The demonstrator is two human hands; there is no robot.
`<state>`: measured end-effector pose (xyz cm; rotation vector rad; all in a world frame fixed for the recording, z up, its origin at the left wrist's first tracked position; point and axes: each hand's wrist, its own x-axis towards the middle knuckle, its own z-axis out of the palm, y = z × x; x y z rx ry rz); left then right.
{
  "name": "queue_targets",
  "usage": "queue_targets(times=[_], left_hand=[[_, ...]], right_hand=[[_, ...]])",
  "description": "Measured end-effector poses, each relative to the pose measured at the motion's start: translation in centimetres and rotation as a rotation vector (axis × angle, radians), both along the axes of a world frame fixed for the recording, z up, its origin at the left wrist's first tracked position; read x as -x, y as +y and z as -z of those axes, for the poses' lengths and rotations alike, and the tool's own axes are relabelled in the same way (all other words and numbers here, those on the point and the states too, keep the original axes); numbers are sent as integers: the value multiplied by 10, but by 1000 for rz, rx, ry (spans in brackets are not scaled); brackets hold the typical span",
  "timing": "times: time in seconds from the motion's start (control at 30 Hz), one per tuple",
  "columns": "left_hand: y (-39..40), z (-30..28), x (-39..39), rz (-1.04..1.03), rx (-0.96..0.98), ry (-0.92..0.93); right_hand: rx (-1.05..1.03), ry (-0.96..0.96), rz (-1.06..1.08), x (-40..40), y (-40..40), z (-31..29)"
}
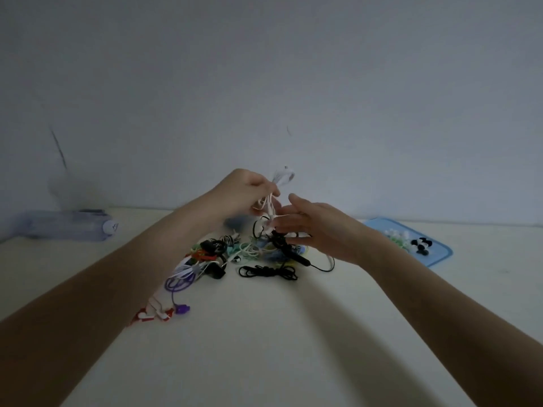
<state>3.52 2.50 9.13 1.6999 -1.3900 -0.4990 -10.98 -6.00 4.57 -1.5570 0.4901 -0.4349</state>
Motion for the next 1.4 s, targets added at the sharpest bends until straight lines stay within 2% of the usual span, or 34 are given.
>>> queue_targets(times=[0.1,0.17,0.27,0.4,0.47,0.53,0.6,0.77,0.87,0.97,1.0,1.1,1.2,1.4], left_hand=[[-12,-1,16,9,45,277],[-22,1,30,43,48,397],[-39,10,49,66,54,443],[-61,37,67,-13,-45,448],[-71,56,79,1,-141,363],[-84,75,88,9,-209,171],[-97,90,95,36,-235,-31],[-106,103,101,104,-251,-426],[-109,107,96,39,-132,-603],[-105,107,103,195,107,-523],[-102,106,108,305,111,-493],[-101,111,123,541,-41,-510],[-108,116,127,523,-35,-434],[-126,121,119,305,-30,-140]], right_hand=[[77,13,-10,9,-3,-3],[71,-3,21,18,-7,-1],[-12,-7,78,42,-18,5],[105,164,244,82,-39,17],[247,312,298,96,-48,27],[407,480,311,103,-55,37],[507,569,309,108,-60,46],[574,600,298,115,-71,50],[784,593,524,123,-91,42],[903,643,721,134,-113,38],[910,672,741,137,-118,39],[898,715,765,137,-128,42],[883,684,751,134,-134,41],[867,722,648,130,-141,38]])
